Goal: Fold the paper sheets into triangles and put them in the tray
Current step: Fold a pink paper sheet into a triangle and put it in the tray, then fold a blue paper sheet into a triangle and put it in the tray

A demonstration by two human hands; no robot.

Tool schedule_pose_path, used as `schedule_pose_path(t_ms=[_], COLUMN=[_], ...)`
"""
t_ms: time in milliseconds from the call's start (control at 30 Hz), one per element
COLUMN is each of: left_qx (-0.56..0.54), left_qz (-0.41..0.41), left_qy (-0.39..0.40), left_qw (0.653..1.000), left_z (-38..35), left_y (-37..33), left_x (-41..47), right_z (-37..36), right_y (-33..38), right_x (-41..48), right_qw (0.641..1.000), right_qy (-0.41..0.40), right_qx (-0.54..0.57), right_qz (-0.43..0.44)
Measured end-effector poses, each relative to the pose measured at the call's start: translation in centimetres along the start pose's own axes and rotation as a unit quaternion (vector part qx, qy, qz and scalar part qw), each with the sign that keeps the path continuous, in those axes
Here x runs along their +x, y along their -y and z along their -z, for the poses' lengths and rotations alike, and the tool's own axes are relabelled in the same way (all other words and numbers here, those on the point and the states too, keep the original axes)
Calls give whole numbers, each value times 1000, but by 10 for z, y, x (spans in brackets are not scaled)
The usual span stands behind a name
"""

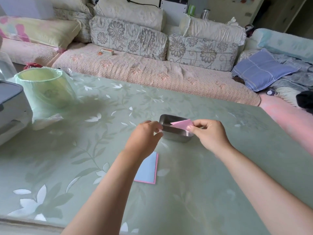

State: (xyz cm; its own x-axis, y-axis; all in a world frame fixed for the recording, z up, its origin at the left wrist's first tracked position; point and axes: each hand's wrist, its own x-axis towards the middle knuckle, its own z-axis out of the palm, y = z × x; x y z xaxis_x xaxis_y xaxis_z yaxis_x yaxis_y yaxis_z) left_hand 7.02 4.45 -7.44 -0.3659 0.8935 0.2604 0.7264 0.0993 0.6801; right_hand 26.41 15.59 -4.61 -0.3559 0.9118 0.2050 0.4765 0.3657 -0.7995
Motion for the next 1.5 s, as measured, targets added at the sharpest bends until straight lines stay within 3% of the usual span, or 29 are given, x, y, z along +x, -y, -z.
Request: schedule_pose_path(t_ms=[167, 267, 400, 700, 933, 1167, 1300, 1500], left_qx=[32, 43, 14, 18, 21, 66, 118, 173], left_qz=[0, 3, -11, -7, -5, 13, 24, 28], left_qy=[62, 94, 64, 51, 60, 59, 109, 213], left_qw=[998, 995, 998, 998, 998, 996, 987, 961], left_z=[-15, -24, -25, -24, -19, 9, 29, 50], left_y=[6, 10, 10, 9, 11, 25, 39, 59], left_x=[3, 5, 6, 7, 3, -6, -18, -45], right_z=[-18, -31, -45, -61, -53, -41, -57, -83], right_y=[10, 12, 14, 27, 28, 43, 50, 43], right_x=[52, 72, 80, 80, 72, 25, -19, -58], right_qw=[991, 962, 915, 873, 896, 951, 953, 903], right_qy=[50, 109, 184, 174, 110, 64, 172, 304], right_qx=[-125, -249, -359, -456, -431, -294, -222, -294], right_qz=[4, 6, -9, -14, -4, 76, 111, 76])
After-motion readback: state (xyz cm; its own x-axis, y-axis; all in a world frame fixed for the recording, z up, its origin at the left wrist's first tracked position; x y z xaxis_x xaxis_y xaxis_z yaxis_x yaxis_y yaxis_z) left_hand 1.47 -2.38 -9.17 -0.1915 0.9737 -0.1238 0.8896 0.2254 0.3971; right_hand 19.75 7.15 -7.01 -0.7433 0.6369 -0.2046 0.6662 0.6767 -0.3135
